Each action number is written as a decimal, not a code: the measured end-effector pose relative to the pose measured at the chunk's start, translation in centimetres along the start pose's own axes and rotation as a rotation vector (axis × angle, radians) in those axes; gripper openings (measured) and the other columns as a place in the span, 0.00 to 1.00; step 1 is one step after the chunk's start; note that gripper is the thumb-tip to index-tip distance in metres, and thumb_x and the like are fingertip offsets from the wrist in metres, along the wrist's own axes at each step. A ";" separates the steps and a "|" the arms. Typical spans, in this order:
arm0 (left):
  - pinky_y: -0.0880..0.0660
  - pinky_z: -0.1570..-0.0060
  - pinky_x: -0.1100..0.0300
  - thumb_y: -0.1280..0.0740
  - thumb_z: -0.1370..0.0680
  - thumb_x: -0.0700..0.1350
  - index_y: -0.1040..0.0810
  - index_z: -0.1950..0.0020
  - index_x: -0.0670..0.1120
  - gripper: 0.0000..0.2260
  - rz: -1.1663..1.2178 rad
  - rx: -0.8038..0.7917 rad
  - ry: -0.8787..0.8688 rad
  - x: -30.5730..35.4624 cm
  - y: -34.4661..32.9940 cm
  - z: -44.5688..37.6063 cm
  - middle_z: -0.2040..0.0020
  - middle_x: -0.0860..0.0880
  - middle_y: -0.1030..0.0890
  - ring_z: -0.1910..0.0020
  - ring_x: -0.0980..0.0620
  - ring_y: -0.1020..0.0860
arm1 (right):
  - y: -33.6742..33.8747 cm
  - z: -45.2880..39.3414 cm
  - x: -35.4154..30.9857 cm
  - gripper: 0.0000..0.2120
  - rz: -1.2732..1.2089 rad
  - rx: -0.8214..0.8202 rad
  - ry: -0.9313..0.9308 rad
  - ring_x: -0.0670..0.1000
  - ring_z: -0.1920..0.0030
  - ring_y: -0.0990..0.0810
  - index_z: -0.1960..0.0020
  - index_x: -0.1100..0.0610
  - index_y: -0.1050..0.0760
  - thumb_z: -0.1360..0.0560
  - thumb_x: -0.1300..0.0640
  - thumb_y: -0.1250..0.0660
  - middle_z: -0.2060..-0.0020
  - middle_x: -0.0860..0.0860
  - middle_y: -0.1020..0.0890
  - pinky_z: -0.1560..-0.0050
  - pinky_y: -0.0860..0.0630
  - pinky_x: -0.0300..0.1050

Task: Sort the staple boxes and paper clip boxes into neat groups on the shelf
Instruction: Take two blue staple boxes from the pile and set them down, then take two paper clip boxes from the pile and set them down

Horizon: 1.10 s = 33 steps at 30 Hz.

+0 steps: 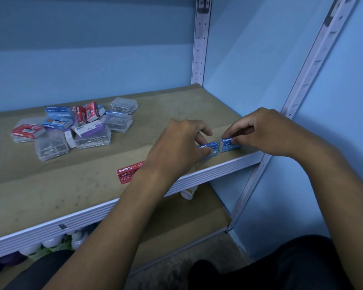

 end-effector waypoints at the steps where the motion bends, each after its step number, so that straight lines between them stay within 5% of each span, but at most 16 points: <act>1: 0.22 0.60 0.62 0.23 0.29 0.49 0.19 0.43 0.52 0.16 -0.003 -0.002 0.000 0.0 0.0 0.0 0.56 0.56 0.15 0.62 0.62 0.21 | 0.0 0.0 0.1 0.14 -0.006 -0.004 -0.006 0.33 0.54 0.19 0.57 0.35 0.16 0.26 0.56 0.25 0.60 0.30 0.17 0.56 0.28 0.29; 9: 0.22 0.58 0.62 0.24 0.30 0.57 0.20 0.42 0.56 0.18 0.010 0.040 -0.009 0.1 1.1 0.3 0.55 0.59 0.17 0.58 0.62 0.21 | 0.6 0.2 -0.8 0.12 -0.085 0.076 0.009 0.32 0.52 0.19 0.45 0.37 0.18 0.25 0.51 0.27 0.54 0.34 0.15 0.48 0.25 0.35; 24: 0.24 0.53 0.68 0.30 0.25 0.57 0.16 0.48 0.52 0.11 -0.178 0.291 0.119 -5.7 12.7 5.4 0.53 0.58 0.16 0.55 0.62 0.21 | -3.9 -4.6 -12.0 0.11 -0.138 0.026 0.231 0.34 0.52 0.19 0.47 0.38 0.17 0.24 0.54 0.28 0.51 0.36 0.16 0.46 0.23 0.37; 33: 0.33 0.59 0.75 0.28 0.26 0.55 0.17 0.47 0.53 0.11 -0.259 0.271 0.283 -10.8 17.8 10.4 0.50 0.59 0.17 0.54 0.63 0.22 | -8.4 -7.2 -19.8 0.10 -0.111 -0.062 0.344 0.40 0.51 0.18 0.47 0.41 0.16 0.24 0.55 0.30 0.50 0.41 0.15 0.46 0.22 0.40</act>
Point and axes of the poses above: each hand's wrist, its own z-axis away from the middle knuckle, its own y-axis out of the back of the hand, x = y × z, the point moved 7 cm from there along -z, towards the middle knuckle
